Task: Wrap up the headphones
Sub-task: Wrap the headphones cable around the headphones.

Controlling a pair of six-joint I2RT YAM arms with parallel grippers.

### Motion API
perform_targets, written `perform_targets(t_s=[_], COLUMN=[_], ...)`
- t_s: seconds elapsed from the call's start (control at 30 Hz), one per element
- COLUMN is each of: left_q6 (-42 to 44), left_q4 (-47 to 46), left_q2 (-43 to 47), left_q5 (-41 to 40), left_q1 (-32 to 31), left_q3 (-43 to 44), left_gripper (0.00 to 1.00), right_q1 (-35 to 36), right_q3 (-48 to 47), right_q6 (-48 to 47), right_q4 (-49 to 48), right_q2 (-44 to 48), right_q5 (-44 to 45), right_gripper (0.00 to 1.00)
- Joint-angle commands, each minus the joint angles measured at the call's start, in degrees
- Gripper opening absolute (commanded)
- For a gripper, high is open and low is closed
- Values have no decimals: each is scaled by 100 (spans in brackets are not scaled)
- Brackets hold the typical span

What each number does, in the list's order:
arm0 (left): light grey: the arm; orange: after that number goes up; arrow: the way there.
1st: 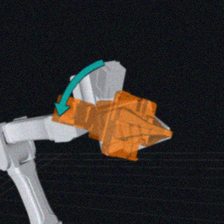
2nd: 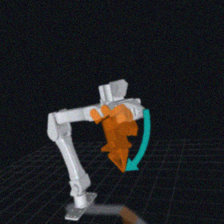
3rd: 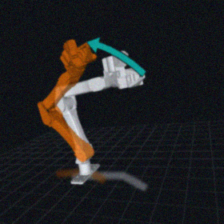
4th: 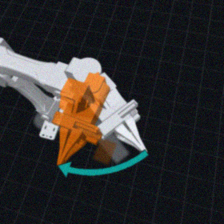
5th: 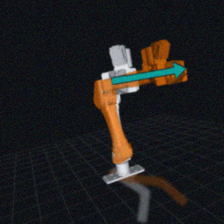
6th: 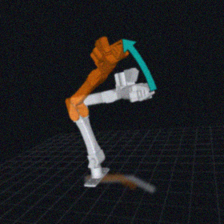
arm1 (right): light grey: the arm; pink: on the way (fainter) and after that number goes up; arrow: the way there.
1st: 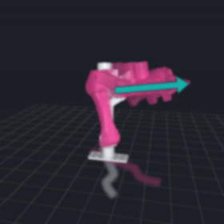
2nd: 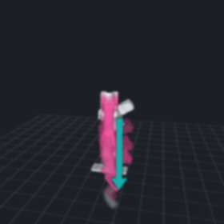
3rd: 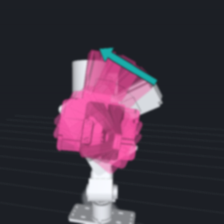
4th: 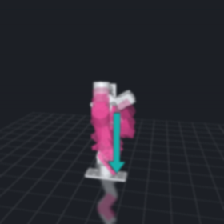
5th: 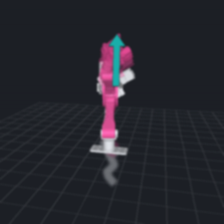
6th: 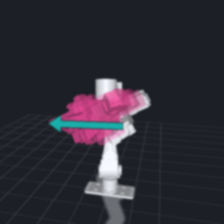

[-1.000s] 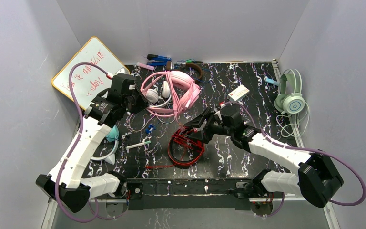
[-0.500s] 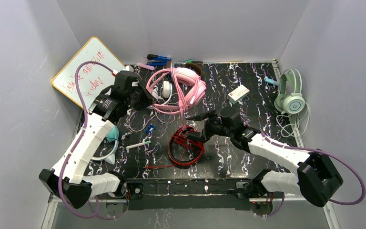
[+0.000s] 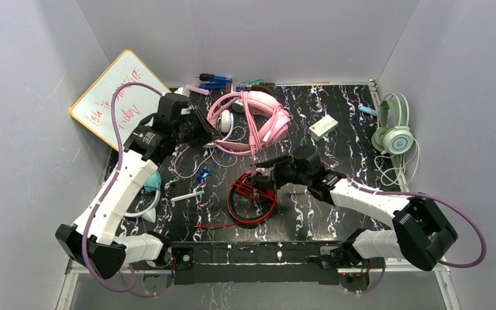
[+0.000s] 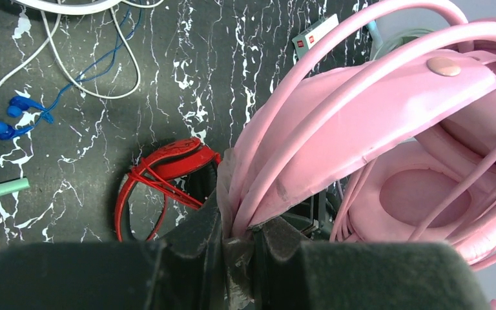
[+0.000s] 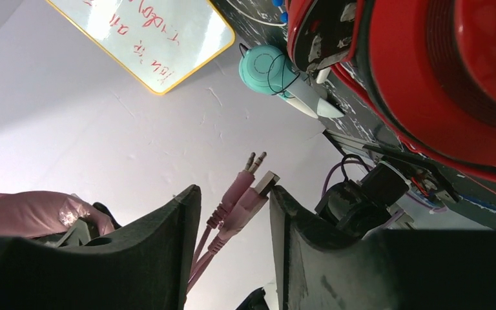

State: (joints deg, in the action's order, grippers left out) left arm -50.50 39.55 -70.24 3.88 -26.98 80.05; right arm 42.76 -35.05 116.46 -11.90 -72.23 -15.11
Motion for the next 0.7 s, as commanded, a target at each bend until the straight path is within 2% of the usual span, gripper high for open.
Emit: perform_targets(t_s=[0.0, 0.13, 0.27, 0.37, 0.67], left_q6=[-100, -100, -88, -38, 8], left_q4=[-474, -532, -566, -576, -714], left_q2=[134, 124, 132, 137, 50], left_q5=[474, 585, 662, 765, 914], left_q1=[0, 0, 0, 0, -108], left_q3=[151, 55, -23, -92, -318], left_gripper=[0, 0, 0, 0, 0], right_q1=[8, -3, -36, -385, -1506], right_q3=[-198, -300, -305, -188, -202], right_q6=[77, 11, -118, -418, -1415], right_q4=[-363, -383, -216, -167, 1], right_q2=[7, -27, 49, 182, 137], right_q5=[100, 104, 223, 348, -257], right_gripper=[50, 45, 20, 3, 1])
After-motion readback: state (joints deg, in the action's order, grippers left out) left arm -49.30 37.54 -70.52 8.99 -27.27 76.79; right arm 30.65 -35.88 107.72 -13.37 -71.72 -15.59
